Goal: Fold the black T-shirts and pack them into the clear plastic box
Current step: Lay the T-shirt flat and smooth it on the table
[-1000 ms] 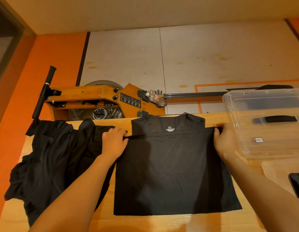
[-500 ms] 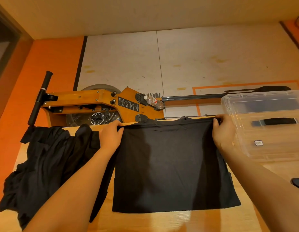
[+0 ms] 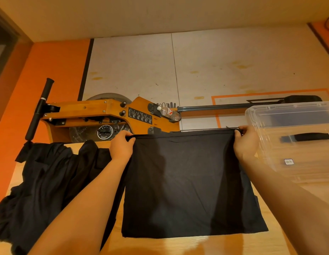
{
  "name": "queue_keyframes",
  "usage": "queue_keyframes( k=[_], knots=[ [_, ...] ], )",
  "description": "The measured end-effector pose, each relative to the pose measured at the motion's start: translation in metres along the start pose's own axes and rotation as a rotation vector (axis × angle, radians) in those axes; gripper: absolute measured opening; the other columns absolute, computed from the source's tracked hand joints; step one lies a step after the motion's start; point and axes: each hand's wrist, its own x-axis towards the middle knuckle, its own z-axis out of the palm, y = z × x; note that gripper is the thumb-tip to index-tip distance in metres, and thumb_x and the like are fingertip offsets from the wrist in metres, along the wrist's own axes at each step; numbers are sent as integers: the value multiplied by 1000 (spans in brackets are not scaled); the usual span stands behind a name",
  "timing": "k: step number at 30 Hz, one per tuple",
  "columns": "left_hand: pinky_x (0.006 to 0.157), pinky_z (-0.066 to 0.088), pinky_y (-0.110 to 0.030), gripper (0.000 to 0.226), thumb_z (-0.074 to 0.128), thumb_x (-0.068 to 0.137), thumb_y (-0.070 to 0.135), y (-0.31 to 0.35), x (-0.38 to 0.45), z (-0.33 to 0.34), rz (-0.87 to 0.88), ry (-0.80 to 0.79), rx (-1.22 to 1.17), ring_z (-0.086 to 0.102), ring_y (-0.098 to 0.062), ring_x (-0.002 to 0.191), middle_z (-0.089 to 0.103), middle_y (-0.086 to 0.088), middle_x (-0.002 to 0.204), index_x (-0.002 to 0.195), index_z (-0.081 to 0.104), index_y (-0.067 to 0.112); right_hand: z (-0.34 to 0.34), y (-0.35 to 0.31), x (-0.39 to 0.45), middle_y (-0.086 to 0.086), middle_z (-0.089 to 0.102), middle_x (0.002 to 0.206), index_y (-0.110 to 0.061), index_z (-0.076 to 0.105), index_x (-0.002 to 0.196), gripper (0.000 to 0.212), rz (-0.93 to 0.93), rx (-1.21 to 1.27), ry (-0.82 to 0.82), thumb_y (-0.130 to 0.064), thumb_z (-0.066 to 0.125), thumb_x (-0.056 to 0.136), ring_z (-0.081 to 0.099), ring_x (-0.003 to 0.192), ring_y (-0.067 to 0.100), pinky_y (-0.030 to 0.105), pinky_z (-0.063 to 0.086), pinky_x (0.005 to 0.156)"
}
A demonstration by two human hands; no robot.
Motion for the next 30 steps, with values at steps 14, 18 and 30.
queue_keyframes(
  k=[14, 18, 30],
  knots=[
    [104, 34, -47, 46, 69, 87, 25, -19, -61, 2, -9, 122, 64, 45, -26, 124, 52, -6, 131, 130, 53, 17, -12, 36, -57, 17, 57, 127, -4, 51, 133, 46, -133, -121, -6, -20, 65, 93, 54, 119, 32, 43, 44, 102],
    [104, 35, -43, 47, 69, 87, 24, -25, -99, 5, 19, 89, 93, 45, -23, 125, 50, -4, 134, 131, 53, 20, -24, 55, -92, 18, 47, 142, -7, 51, 136, 50, -337, -326, -64, -22, 66, 91, 43, 131, 35, 49, 35, 109],
    [101, 37, -39, 39, 67, 90, 25, -53, -204, 2, -77, 63, 85, 48, -23, 122, 51, -4, 133, 127, 57, 20, -55, 105, -178, 14, 51, 140, -10, 59, 131, 45, -443, -410, -188, -21, 69, 89, 48, 129, 33, 50, 42, 105]
  ],
)
